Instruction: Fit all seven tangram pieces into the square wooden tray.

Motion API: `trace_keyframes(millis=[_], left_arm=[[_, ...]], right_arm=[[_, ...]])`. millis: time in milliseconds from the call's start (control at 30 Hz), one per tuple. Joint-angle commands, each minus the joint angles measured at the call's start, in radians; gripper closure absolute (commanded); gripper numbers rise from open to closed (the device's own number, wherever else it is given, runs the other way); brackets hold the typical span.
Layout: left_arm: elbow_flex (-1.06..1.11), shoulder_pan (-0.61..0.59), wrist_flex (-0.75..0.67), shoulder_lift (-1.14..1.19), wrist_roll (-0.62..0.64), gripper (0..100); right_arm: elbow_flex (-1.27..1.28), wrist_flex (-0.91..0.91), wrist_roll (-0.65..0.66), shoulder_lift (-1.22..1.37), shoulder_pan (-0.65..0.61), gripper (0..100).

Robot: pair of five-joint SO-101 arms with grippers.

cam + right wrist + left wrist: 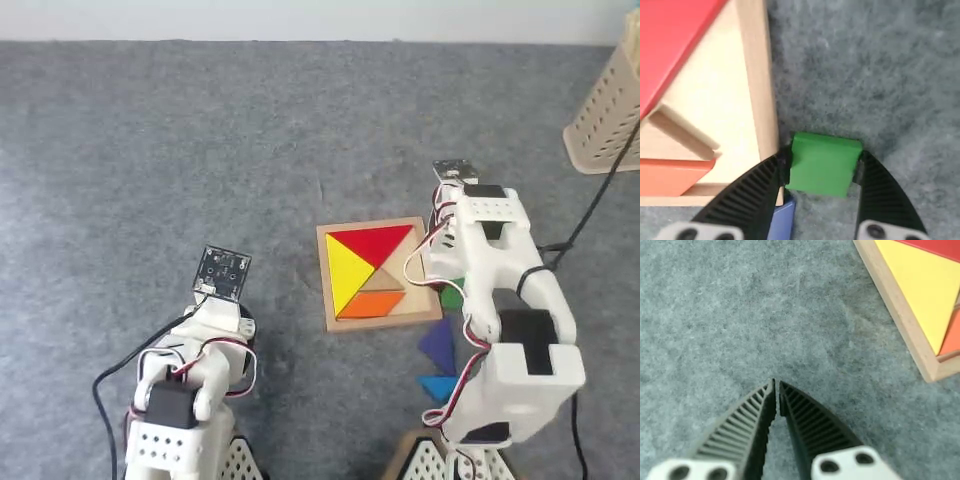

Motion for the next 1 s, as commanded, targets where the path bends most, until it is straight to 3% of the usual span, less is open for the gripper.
trace_keyframes(millis=[0,267,600,767,967], left_arm=[[-0.019,0.006,0.006,-0.021,0.008,99],[-0.019,0.006,0.006,-0.021,0.008,99],[-0.019,0.006,0.006,-0.021,0.008,99],[-0.019,0.006,0.006,-0.021,0.008,99],[-0.019,0.006,0.006,-0.021,0.008,99]], right_arm=[[-0.037,-0.012,-0.015,0.008,-0.004,77.7],[-0.035,-0.013,-0.011,0.012,0.13,78.1],[0.012,-0.01,0.025,0.013,0.13,82.6],[0.012,-0.018,0.018,0.007,0.133,98.5],[-0.052,0.01,0.025,-0.088,0.122,99.1]])
